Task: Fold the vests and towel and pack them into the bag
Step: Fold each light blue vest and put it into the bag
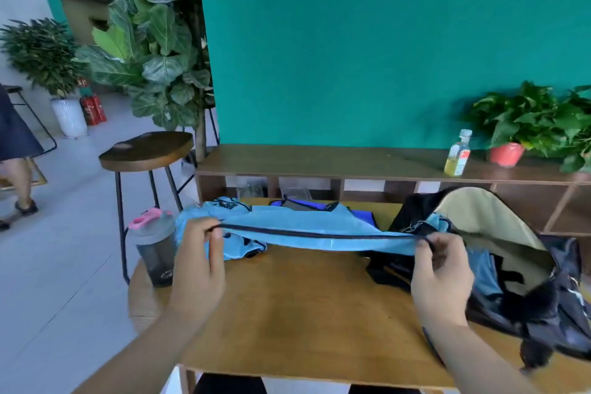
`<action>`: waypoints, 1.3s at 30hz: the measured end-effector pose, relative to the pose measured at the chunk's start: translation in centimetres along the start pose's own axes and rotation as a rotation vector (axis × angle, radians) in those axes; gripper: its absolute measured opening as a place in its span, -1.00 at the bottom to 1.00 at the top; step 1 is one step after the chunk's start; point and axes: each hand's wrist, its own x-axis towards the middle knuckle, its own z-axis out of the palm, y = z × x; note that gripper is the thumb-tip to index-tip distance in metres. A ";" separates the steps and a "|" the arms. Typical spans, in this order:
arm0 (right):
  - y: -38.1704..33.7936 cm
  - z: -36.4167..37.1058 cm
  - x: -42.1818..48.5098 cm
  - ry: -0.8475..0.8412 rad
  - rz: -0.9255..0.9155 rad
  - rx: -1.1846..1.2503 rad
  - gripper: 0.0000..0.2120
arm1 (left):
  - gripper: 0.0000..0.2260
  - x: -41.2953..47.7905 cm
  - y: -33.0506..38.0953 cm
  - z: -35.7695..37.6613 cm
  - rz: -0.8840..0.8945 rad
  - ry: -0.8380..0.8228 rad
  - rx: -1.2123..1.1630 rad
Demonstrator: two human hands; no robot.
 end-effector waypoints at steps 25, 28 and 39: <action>11.4 -3.2 -6.8 -0.693 0.002 -0.277 -0.91 | -0.90 -13.0 -5.9 -2.2 -0.317 -0.410 0.111; 12.0 -2.4 -5.8 -0.698 0.011 -0.375 -0.89 | -0.89 -12.4 -6.4 -1.2 -0.341 -0.429 0.152; 15.2 3.2 2.4 -0.769 -0.159 -0.704 -0.93 | -0.97 -8.6 -5.8 4.8 -0.377 -0.491 0.203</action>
